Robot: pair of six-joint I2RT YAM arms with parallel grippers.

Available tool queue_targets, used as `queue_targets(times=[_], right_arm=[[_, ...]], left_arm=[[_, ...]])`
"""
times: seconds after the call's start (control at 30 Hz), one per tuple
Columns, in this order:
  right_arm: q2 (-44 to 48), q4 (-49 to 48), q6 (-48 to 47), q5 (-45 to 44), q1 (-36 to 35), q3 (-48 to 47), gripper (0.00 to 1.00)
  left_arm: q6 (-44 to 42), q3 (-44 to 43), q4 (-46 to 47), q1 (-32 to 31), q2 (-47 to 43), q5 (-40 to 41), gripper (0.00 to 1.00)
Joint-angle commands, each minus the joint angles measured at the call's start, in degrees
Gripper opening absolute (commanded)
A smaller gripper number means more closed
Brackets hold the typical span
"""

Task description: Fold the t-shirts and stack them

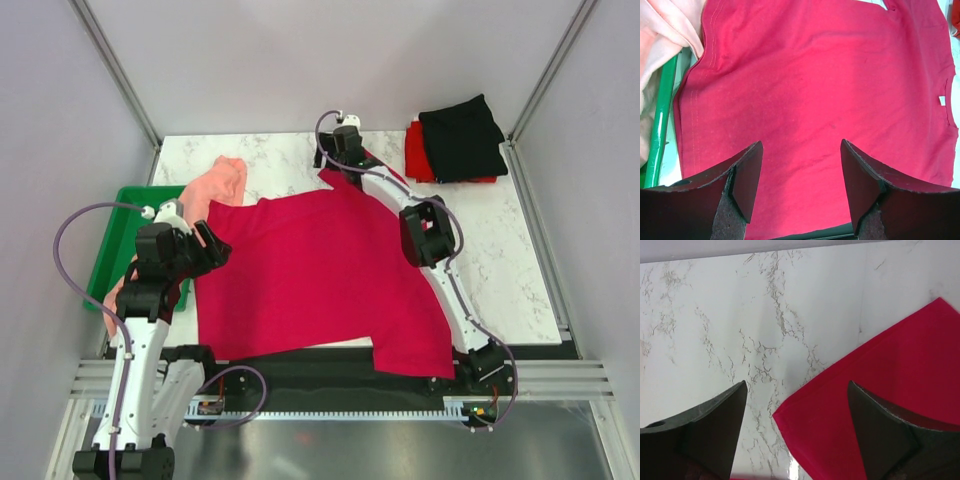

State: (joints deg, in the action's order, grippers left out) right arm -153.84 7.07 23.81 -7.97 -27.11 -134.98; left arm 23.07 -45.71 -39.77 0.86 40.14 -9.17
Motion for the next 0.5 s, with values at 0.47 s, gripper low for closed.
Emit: queue_targets(times=[0.47], right_arm=[[50.0,4.1,0.5,0.0,4.7,60.8,0.89]], left_arm=[[7.8,-0.7,4.2,-4.8,19.1,3.6,0.67]])
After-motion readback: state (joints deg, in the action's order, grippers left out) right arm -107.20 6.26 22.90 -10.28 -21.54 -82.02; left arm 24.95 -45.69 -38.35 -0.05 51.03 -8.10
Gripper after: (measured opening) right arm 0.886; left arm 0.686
